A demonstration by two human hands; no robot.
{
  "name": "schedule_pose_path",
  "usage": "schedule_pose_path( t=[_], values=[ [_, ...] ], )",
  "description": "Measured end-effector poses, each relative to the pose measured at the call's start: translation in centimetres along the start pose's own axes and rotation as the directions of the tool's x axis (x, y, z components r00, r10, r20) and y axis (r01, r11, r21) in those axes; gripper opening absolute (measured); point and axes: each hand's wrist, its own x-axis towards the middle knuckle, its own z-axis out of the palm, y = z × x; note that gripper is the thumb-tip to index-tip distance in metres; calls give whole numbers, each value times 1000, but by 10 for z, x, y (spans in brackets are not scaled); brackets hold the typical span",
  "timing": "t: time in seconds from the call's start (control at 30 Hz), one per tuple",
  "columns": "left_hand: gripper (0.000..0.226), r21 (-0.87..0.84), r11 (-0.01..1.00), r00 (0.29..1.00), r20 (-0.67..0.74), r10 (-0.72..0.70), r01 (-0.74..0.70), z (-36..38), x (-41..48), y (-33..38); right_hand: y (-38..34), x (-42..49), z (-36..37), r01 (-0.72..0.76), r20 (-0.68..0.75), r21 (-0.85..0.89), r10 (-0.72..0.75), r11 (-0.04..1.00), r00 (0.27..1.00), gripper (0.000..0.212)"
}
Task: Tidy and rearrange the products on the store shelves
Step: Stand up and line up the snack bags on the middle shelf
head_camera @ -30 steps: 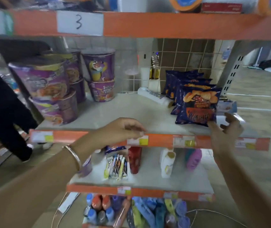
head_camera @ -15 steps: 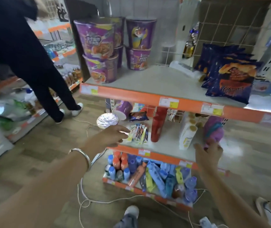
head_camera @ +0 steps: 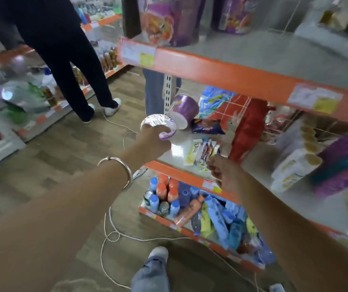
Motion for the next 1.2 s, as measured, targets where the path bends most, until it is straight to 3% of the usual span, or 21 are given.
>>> schedule_pose_path(
  t=[0.1, 0.3, 0.5, 0.63, 0.8, 0.9, 1.0, 1.07, 1.13, 1.2],
  values=[
    [45, 89, 994, 998, -18, 65, -63, 14, 34, -13, -16, 56, 21, -4, 57, 110, -2, 994, 998, 26],
    [46, 234, 950, 976, -24, 218, -206, 23, 94, -40, -35, 157, 35, -33, -24, 353, 44, 935, 999, 13],
    [39, 214, 970, 966, -205, 160, -115, 5, 134, -66, -56, 212, 45, 102, -194, 411, -23, 906, 981, 26],
    [39, 222, 965, 959, -210, 189, -141, 4, 150, -70, -62, 236, 51, 118, -265, 300, -36, 947, 964, 44],
    [37, 199, 964, 955, -203, 217, -177, 6, 148, -63, -71, 218, 43, 209, -219, 227, -159, 951, 963, 42],
    [34, 186, 966, 957, -195, 213, -177, 1, 136, -58, -72, 194, 41, 191, -392, 117, -132, 975, 911, 50],
    [33, 200, 970, 973, -153, 173, -141, -12, 119, -40, -64, 150, 31, 224, -369, -39, -222, 974, 903, 30],
    [32, 279, 952, 984, -88, 154, -124, -20, 101, -21, -56, 111, 24, 281, -328, -102, -299, 954, 896, 14],
    [32, 355, 926, 992, 55, 115, -127, -26, 78, 4, -46, 74, 17, 307, -264, -159, -340, 938, 903, 27],
    [32, 421, 889, 965, 251, 77, -180, -33, 50, 31, -43, 38, 10, 282, -165, -337, -351, 898, 922, 36]
  ],
)
